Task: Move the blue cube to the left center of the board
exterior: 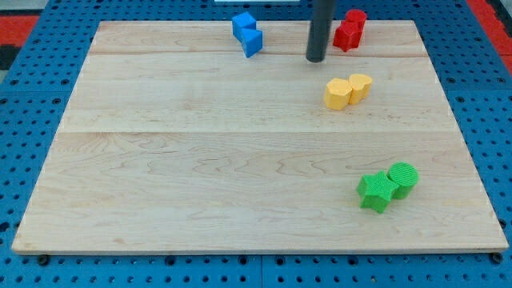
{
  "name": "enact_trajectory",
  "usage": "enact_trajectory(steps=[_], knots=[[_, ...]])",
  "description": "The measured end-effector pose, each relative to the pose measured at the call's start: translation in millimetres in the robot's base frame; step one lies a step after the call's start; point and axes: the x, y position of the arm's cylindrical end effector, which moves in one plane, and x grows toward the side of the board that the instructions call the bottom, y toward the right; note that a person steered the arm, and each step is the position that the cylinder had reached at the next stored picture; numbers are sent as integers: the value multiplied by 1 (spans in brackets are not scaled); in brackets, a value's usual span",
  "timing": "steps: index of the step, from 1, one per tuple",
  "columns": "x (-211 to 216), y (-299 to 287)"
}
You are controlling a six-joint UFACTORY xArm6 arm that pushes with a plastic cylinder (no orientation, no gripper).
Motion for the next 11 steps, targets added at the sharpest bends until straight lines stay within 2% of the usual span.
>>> enact_trajectory(steps=[2, 3, 5, 11], knots=[[-72, -41], [-80, -65], [-73, -177], [71, -231]])
